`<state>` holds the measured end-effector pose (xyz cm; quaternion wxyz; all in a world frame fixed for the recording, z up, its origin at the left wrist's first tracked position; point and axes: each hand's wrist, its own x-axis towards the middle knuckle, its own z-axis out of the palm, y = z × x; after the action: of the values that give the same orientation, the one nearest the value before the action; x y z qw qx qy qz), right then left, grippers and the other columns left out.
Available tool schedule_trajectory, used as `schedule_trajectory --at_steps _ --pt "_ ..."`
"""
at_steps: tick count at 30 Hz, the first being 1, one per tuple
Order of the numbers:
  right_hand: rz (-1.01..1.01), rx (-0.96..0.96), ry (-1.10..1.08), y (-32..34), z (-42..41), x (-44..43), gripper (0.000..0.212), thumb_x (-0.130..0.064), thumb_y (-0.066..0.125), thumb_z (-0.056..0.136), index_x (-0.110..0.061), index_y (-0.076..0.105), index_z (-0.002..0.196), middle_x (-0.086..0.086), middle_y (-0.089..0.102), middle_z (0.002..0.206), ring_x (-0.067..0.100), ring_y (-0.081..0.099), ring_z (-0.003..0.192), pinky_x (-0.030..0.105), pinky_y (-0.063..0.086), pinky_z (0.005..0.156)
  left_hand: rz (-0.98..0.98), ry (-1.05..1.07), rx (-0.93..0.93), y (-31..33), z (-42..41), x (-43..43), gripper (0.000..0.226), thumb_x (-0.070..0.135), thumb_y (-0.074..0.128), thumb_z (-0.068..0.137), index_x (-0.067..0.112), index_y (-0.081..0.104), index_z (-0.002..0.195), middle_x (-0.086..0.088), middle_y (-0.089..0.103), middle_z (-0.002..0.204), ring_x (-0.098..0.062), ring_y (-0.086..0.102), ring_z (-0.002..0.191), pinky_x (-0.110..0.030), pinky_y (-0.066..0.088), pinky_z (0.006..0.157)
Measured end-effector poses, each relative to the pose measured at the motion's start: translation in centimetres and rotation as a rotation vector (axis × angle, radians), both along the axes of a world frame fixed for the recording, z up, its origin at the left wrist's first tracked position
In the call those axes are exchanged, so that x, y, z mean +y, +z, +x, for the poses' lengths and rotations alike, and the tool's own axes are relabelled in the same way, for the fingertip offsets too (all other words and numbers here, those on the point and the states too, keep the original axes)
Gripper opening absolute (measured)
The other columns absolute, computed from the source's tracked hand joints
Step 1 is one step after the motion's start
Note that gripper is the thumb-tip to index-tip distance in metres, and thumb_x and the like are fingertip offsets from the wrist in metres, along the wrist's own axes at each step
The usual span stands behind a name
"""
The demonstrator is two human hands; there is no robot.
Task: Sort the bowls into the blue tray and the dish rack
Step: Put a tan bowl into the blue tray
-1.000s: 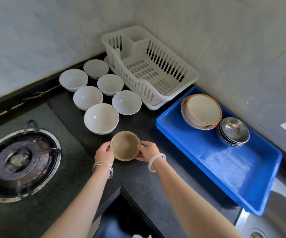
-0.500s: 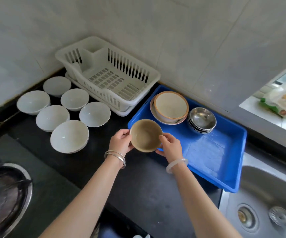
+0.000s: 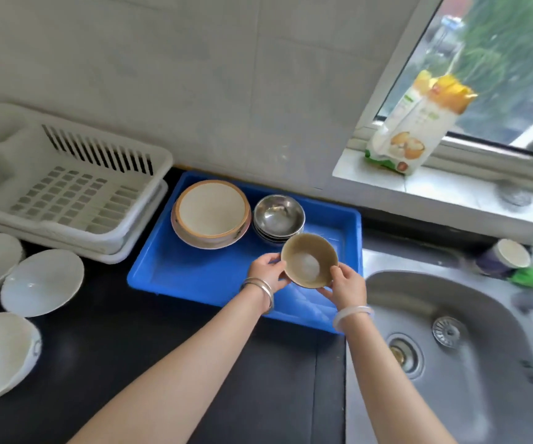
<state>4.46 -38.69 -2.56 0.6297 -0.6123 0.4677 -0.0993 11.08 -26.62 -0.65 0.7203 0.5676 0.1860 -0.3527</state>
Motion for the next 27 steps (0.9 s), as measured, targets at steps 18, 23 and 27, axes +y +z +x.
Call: schedule_trajectory --at_steps 18,23,27 --pt "-0.045 0.219 -0.071 -4.8 4.2 -4.9 0.036 0.005 0.042 0.085 -0.015 0.044 0.056 0.0 0.041 0.053 0.011 0.031 0.048 0.008 0.028 0.034 0.045 0.066 -0.005 -7.7 3.6 -9.6 0.024 -0.008 0.042 0.088 0.002 0.062 0.097 -0.009 0.061 0.094 -0.023 0.057 0.093 -0.03 0.051 0.081" --pt "0.032 0.132 -0.149 -5.5 5.5 -5.5 0.024 0.002 0.04 0.089 -0.01 0.055 0.073 0.001 0.049 0.062 0.012 0.042 0.056 0.017 0.036 0.05 -0.006 0.121 -0.007 -8.3 3.8 -10.9 0.029 -0.001 0.046 0.09 0.005 0.061 0.114 -0.007 0.062 0.104 -0.021 0.058 0.1 -0.027 0.047 0.089" --pt "0.027 0.104 -0.175 -5.7 6.3 -6.1 0.019 0.001 0.041 0.09 -0.007 0.058 0.086 0.006 0.056 0.075 0.009 0.047 0.06 0.006 0.039 0.044 -0.039 0.151 0.011 -8.5 4.0 -11.6 0.033 0.002 0.045 0.093 0.005 0.056 0.124 -0.007 0.06 0.109 -0.022 0.056 0.104 -0.029 0.046 0.092"
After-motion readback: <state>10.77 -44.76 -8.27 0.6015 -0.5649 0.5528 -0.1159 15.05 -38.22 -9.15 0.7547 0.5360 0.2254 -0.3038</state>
